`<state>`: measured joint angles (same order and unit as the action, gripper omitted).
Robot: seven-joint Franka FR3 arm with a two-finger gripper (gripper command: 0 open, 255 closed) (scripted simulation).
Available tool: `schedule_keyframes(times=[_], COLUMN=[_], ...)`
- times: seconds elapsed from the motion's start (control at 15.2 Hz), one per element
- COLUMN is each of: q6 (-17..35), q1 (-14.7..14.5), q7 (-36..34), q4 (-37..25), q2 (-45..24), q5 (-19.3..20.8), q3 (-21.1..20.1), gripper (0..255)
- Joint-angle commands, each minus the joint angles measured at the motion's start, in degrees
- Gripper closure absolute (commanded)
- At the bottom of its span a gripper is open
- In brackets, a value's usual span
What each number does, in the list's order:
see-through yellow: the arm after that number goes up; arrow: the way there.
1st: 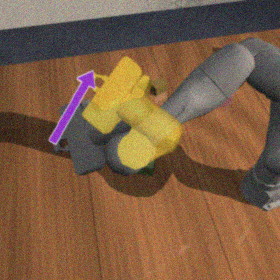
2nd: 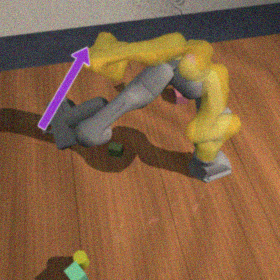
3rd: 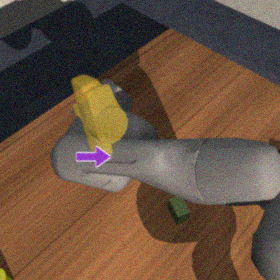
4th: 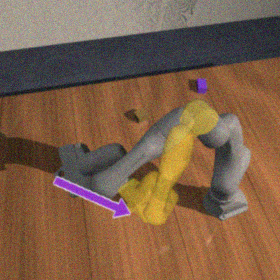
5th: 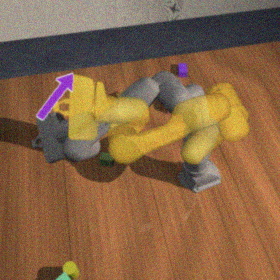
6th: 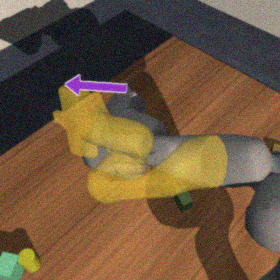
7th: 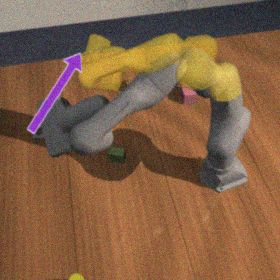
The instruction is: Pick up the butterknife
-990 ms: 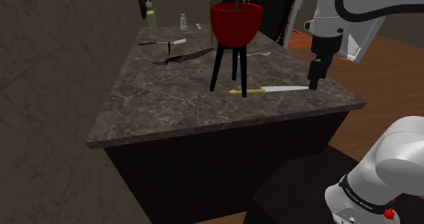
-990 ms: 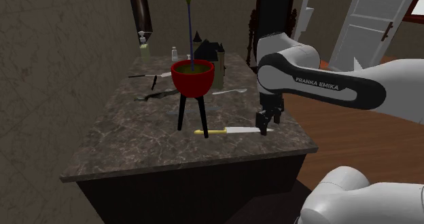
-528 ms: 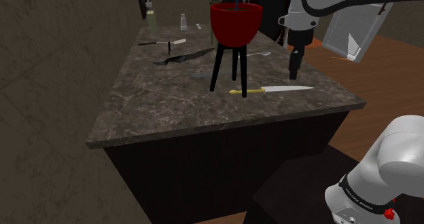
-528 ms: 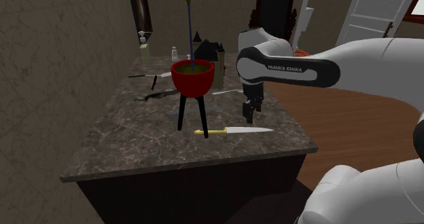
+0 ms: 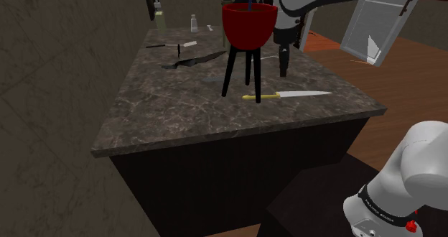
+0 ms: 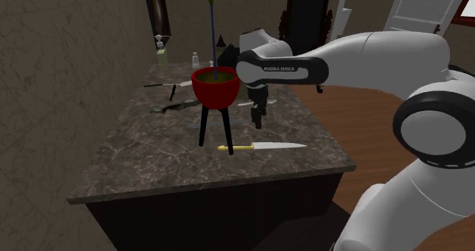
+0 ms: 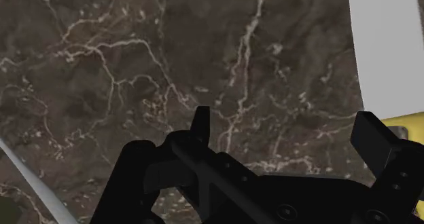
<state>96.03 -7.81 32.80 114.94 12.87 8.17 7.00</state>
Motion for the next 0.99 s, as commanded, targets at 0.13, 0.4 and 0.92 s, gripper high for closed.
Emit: schedule_keyframes(times=[0.13,0.4,0.92], q6=[0.24,-0.2,0.76], q1=[-1.61,-3.04,-4.39], q7=[6.48,12.42,18.21], q4=[-8.36,-17.17,-25.06], q2=[-7.7,-15.18,-23.06], q5=[-0.5,-0.99,-1.21], q3=[-0.47,-1.41,-3.03], gripper=[0,0,0])
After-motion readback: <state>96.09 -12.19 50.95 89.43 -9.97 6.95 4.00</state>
